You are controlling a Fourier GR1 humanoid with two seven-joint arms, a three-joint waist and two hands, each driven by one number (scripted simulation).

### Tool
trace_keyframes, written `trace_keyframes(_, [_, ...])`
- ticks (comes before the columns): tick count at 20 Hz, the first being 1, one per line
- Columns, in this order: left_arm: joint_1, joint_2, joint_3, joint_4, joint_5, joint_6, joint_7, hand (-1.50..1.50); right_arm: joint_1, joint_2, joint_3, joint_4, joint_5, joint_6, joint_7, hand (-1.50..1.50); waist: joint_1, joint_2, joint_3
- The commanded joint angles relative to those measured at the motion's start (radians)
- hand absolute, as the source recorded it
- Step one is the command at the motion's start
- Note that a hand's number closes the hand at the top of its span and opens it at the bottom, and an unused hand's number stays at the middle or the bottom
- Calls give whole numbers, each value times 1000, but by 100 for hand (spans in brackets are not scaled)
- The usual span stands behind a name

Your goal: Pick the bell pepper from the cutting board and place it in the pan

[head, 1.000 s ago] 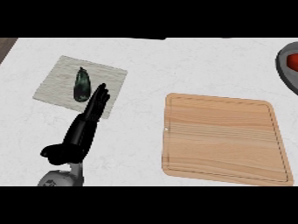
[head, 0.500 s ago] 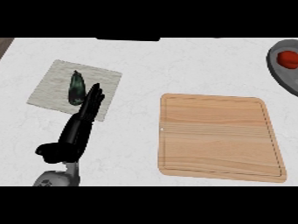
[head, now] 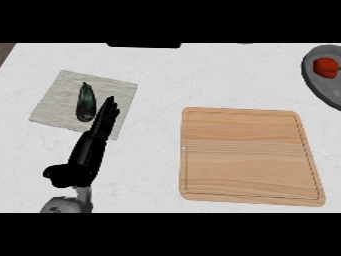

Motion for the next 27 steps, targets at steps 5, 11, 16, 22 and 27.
trace_keyframes(5, [15,-6,2,-22,-4,13,17,0,67,21,39,-21,11,-7,-70,-150,1,-4,-1])
trace_keyframes(11, [41,16,13,7,10,-28,-30,0,104,28,66,-23,15,4,-106,-150,-2,-5,-1])
trace_keyframes(16, [-40,-6,31,55,3,-8,-10,0,100,2,74,-22,8,-21,-76,-150,-9,-4,-2])
trace_keyframes(22, [88,11,8,-19,2,-29,-59,0,97,4,103,-33,15,-33,-90,-150,-3,-7,-2])
trace_keyframes(27, [48,18,10,-9,-2,-38,-18,0,93,8,129,-57,29,-135,-102,-150,-8,-9,-3])
